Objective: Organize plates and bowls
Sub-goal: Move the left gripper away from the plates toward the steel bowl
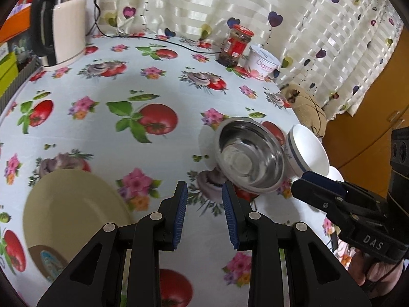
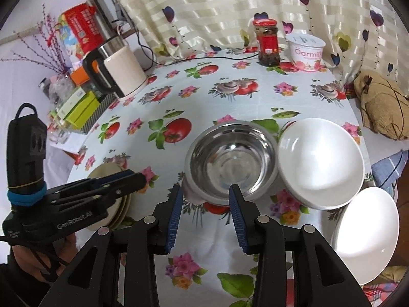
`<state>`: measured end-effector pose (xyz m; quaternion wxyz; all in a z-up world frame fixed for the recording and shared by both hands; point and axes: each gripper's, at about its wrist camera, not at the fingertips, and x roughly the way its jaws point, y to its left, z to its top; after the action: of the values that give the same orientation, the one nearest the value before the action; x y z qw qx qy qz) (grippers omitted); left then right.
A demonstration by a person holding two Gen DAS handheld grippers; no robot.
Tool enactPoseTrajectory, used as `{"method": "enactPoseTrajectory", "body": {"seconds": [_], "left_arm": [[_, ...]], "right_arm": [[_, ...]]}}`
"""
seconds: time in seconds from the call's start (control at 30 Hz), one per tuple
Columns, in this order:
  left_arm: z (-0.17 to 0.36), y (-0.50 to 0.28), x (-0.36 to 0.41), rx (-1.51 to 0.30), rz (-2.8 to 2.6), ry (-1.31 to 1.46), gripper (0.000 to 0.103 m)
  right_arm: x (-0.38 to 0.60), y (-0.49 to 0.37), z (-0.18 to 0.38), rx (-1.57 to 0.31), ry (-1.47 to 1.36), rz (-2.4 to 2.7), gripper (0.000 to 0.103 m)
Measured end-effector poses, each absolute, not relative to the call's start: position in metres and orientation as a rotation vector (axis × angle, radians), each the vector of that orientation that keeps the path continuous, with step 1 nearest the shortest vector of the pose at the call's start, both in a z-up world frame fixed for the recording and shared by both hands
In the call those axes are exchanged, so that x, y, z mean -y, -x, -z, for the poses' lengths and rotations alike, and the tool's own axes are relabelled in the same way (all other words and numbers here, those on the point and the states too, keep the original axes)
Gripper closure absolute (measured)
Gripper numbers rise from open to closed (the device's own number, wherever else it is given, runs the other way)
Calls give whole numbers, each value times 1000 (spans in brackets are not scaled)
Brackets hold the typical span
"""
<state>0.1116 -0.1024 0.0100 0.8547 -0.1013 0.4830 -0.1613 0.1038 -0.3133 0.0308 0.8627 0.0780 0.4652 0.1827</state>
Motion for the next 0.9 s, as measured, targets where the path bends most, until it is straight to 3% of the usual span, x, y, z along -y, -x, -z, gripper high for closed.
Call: {"method": "enactPoseTrajectory", "body": {"seconds": [0.9], "left_arm": [[41,-156,148,-1156,395,293,76]], "right_arm": [[348,-115,-23,-977,-201,-312,66]]}}
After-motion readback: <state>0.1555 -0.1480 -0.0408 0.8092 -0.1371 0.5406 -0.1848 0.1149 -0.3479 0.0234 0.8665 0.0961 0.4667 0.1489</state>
